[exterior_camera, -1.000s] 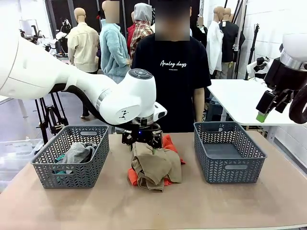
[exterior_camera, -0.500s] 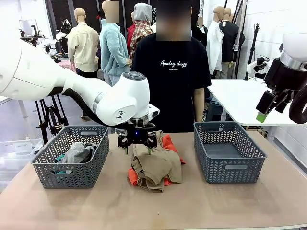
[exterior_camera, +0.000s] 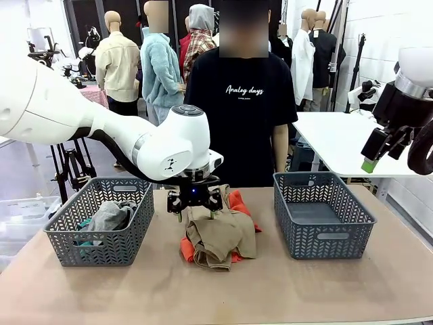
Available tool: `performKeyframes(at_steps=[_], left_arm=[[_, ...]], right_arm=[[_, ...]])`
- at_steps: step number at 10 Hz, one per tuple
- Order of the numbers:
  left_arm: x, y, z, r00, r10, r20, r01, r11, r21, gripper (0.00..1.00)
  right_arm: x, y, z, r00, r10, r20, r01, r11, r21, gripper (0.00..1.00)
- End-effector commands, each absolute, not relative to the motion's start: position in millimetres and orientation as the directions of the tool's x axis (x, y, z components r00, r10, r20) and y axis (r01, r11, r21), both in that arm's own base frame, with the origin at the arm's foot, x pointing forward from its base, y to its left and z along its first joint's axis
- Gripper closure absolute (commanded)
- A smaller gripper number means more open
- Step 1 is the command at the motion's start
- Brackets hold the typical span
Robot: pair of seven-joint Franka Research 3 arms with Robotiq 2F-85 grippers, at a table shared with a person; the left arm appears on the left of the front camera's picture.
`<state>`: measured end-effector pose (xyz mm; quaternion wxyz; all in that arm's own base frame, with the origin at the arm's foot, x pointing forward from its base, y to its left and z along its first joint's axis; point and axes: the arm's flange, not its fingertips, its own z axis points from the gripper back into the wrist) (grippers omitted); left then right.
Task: Sort the tops and bottoms.
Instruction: Lift clothes from the center of the table with your left hand.
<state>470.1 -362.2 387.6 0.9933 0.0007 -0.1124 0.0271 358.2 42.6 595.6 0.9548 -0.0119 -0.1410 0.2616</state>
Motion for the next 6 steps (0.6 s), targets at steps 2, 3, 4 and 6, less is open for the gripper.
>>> performKeyframes(at_steps=[2,3,4,6], left_arm=[[459.8,-367.5,387.6,0.982,0.054,0.182,-0.044,0.997,-0.060,0.14],[458.6,-367.0,386.4,0.986,0.054,0.155,-0.044,0.997,-0.066,0.30],[457.6,-367.6,387.3,0.987,0.053,0.155,-0.043,0.997,-0.064,0.47],[456.5,-367.8,387.0,0.986,0.053,0.159,-0.044,0.997,-0.063,0.80]], right_arm=[[358.1,42.7,595.8,0.830,0.497,0.252,-0.488,0.867,-0.100,0.00],[358.1,42.7,595.8,0.830,0.497,0.252,-0.488,0.867,-0.100,0.00],[358.1,42.7,595.8,0.830,0.497,0.252,-0.488,0.867,-0.100,0.00],[358.1,42.7,595.8,0.830,0.497,0.252,-0.488,0.867,-0.100,0.00]])
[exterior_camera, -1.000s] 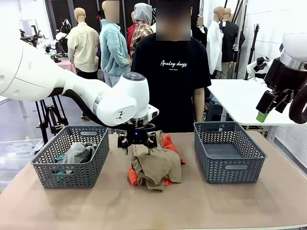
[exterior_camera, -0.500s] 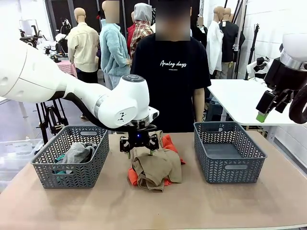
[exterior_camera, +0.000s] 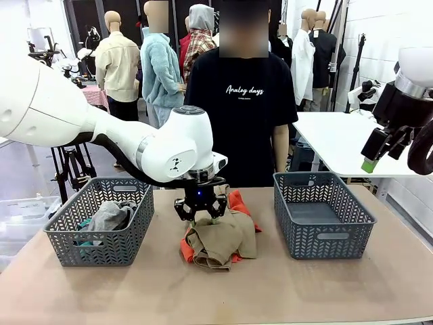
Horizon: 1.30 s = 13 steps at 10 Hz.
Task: Sort the tops and bottoms.
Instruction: Lift clothes from the center of the table with your left hand.
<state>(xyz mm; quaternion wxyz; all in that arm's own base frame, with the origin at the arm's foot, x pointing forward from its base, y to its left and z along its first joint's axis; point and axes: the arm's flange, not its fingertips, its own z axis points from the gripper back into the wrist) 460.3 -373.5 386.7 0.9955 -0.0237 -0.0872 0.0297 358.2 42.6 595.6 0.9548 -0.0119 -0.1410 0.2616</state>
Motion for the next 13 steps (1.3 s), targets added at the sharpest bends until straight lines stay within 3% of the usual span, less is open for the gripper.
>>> performKeyframes(at_steps=[1,6,13], left_arm=[[456,-368,388,0.987,0.051,0.155,-0.042,0.997,-0.063,0.97],[447,-370,409,0.982,0.024,0.187,-0.006,0.996,-0.094,1.00],[437,-387,541,0.861,-0.062,0.504,0.136,0.985,-0.110,1.00]], right_arm=[[358,43,596,0.830,0.497,0.252,-0.488,0.867,-0.100,0.00],[358,43,596,0.830,0.497,0.252,-0.488,0.867,-0.100,0.00],[358,43,596,0.830,0.497,0.252,-0.488,0.867,-0.100,0.00]])
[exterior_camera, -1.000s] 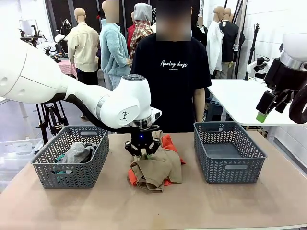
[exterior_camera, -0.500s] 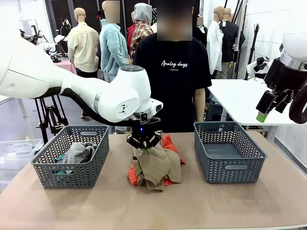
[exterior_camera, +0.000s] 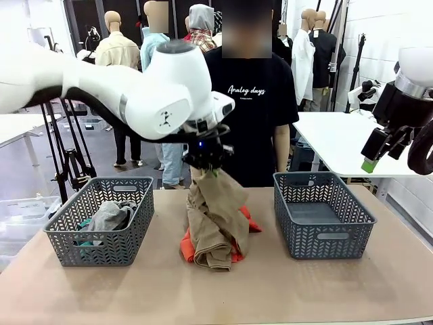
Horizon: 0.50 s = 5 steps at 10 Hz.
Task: Sort the tops and bottoms.
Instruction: Lift clothes from the center of the table with your left hand.
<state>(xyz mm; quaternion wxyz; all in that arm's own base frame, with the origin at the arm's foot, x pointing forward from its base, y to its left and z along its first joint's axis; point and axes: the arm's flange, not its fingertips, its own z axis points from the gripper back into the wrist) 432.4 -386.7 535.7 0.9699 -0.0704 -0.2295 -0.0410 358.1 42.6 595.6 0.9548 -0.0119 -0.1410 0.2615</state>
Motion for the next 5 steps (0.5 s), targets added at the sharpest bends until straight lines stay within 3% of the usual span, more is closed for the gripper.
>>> performKeyframes(at_steps=[1,2,5], left_arm=[[437,-380,551,0.841,-0.095,0.532,0.149,0.987,-0.059,1.00],[432,-387,536,0.891,-0.047,0.451,0.112,0.987,-0.118,1.00],[432,-387,536,0.891,-0.047,0.451,0.112,0.987,-0.118,1.00]], right_arm=[[358,43,596,0.830,0.497,0.252,-0.488,0.867,-0.100,0.00],[358,43,596,0.830,0.497,0.252,-0.488,0.867,-0.100,0.00],[358,43,596,0.830,0.497,0.252,-0.488,0.867,-0.100,0.00]])
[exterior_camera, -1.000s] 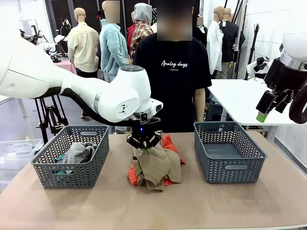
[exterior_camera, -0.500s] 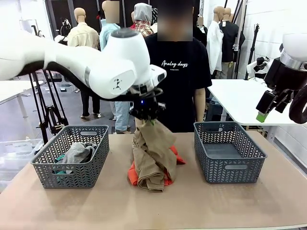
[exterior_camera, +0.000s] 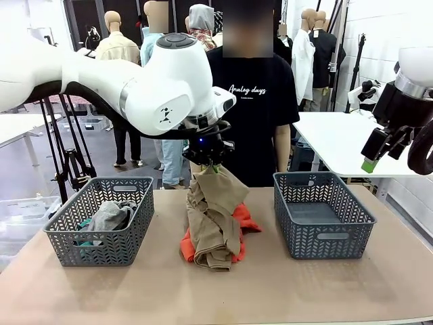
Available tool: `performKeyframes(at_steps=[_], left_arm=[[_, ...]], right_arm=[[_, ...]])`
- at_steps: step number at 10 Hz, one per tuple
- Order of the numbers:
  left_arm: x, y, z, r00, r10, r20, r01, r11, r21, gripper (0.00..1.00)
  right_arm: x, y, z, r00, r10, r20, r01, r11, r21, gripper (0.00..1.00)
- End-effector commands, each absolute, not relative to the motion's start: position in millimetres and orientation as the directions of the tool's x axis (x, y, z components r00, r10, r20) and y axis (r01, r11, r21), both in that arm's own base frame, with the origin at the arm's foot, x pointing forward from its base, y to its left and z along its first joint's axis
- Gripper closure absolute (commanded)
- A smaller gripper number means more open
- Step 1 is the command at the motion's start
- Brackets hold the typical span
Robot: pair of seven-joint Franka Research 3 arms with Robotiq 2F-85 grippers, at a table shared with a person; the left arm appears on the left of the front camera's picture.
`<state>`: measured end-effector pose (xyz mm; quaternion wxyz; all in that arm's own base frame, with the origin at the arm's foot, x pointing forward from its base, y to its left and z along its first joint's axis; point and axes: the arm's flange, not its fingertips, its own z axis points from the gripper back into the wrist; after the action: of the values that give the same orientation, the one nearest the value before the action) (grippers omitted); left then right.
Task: Sort the tops and bottoms.
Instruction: Lift clothes from the center of the table with your left hand.
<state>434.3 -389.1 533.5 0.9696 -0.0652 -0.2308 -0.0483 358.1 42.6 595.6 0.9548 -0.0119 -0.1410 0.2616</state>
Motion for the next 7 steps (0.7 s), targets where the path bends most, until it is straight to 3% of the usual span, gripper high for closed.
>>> performKeyframes(at_steps=[1,5,7], left_arm=[[434,-388,538,0.883,-0.064,0.464,0.125,0.987,-0.103,1.00],[439,-396,617,0.816,-0.143,0.560,0.170,0.985,0.003,1.00],[445,-395,626,0.813,-0.168,0.558,0.187,0.982,0.023,1.00]], right_arm=[[358,43,596,0.830,0.497,0.252,-0.488,0.867,-0.100,0.00],[358,43,596,0.830,0.497,0.252,-0.488,0.867,-0.100,0.00],[358,43,596,0.830,0.497,0.252,-0.488,0.867,-0.100,0.00]])
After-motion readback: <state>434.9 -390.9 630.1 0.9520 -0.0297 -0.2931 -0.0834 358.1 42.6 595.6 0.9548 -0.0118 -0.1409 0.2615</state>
